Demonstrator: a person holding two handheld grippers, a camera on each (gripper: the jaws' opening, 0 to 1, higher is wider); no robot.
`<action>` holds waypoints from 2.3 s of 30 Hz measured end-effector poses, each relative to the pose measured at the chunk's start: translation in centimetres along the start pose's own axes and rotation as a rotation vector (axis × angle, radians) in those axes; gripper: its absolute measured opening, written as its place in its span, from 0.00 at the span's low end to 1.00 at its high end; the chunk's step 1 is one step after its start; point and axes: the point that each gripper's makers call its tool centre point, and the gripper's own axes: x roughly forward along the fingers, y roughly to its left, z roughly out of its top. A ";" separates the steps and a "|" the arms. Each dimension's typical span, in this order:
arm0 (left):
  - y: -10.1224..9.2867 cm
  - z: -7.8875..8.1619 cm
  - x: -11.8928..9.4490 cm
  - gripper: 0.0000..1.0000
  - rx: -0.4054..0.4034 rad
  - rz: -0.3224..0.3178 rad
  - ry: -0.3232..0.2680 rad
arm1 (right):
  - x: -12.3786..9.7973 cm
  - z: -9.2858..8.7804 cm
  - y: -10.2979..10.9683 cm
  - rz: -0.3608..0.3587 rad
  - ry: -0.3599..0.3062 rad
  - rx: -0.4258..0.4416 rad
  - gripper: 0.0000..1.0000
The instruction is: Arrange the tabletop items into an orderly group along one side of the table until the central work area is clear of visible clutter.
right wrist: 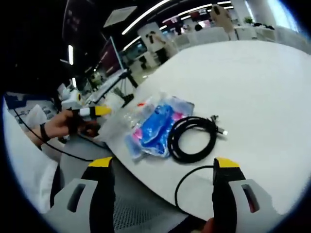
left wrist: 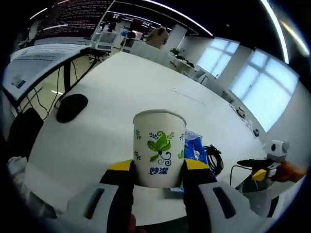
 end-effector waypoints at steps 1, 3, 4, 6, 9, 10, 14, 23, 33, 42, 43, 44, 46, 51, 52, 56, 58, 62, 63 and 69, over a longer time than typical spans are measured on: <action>-0.5 -0.2 0.0 0.38 0.018 -0.012 0.007 | 0.1 0.1 0.1 0.004 0.001 -0.003 0.81; -1.4 -0.5 0.1 0.38 0.045 -0.034 0.014 | 0.7 0.4 0.8 0.023 0.012 -0.024 0.81; -1.7 -0.7 0.1 0.38 0.032 -0.049 0.015 | 0.9 0.4 0.9 0.024 0.017 -0.030 0.81; -2.6 -1.1 0.0 0.38 0.029 -0.070 0.015 | 1.4 0.6 1.3 0.037 0.021 -0.037 0.81; -3.4 -1.7 -0.1 0.38 0.044 -0.094 0.022 | 1.8 1.2 2.4 0.073 0.016 -0.034 0.79; -3.8 -2.0 -0.1 0.38 0.062 -0.106 0.030 | 1.9 1.4 2.7 0.084 0.013 -0.033 0.78; -5.3 -3.2 -0.2 0.38 0.129 -0.157 0.063 | 2.3 2.5 4.2 0.137 -0.012 -0.021 0.70; -7.8 -5.2 -0.3 0.38 0.231 -0.241 0.112 | 3.2 4.0 7.5 0.237 -0.023 -0.050 0.60; -9.9 -5.9 -0.5 0.38 0.304 -0.314 0.134 | 4.1 3.5 9.9 0.324 0.007 -0.062 0.50; -10.9 -6.8 -0.6 0.38 0.427 -0.354 0.171 | 4.1 3.1 11.2 0.379 0.013 -0.053 0.40; -11.0 -6.9 -0.7 0.38 0.438 -0.360 0.174 | 4.1 3.1 11.5 0.388 0.011 -0.043 0.37; -11.2 -7.0 -0.7 0.38 0.449 -0.367 0.175 | 4.1 3.1 11.6 0.393 0.010 -0.040 0.35; -11.5 -7.1 -0.8 0.38 0.463 -0.379 0.177 | 4.1 2.9 11.9 0.404 0.014 -0.037 0.30; -11.9 -7.4 -0.9 0.38 0.493 -0.395 0.188 | 4.1 3.0 12.5 0.421 0.010 -0.023 0.19; -11.9 -7.6 -0.9 0.38 0.502 -0.392 0.193 | 4.1 3.1 12.5 0.424 0.005 -0.016 0.13; -11.9 -7.8 -1.0 0.38 0.512 -0.401 0.201 | 3.9 3.4 12.7 0.444 -0.008 0.016 0.04; -11.9 -7.9 -1.1 0.39 0.512 -0.402 0.202 | 3.8 3.4 13.2 0.460 -0.009 0.015 0.02; -11.6 -7.9 -0.8 0.39 0.505 -0.387 0.197 | 4.0 3.4 13.1 0.438 -0.022 0.010 0.01; -11.5 -7.8 -0.8 0.39 0.502 -0.379 0.193 | 4.0 3.5 13.0 0.429 -0.031 0.016 0.00; -11.0 -7.6 -0.3 0.40 0.472 -0.329 0.177 | 4.4 3.7 12.7 0.404 -0.039 0.029 0.00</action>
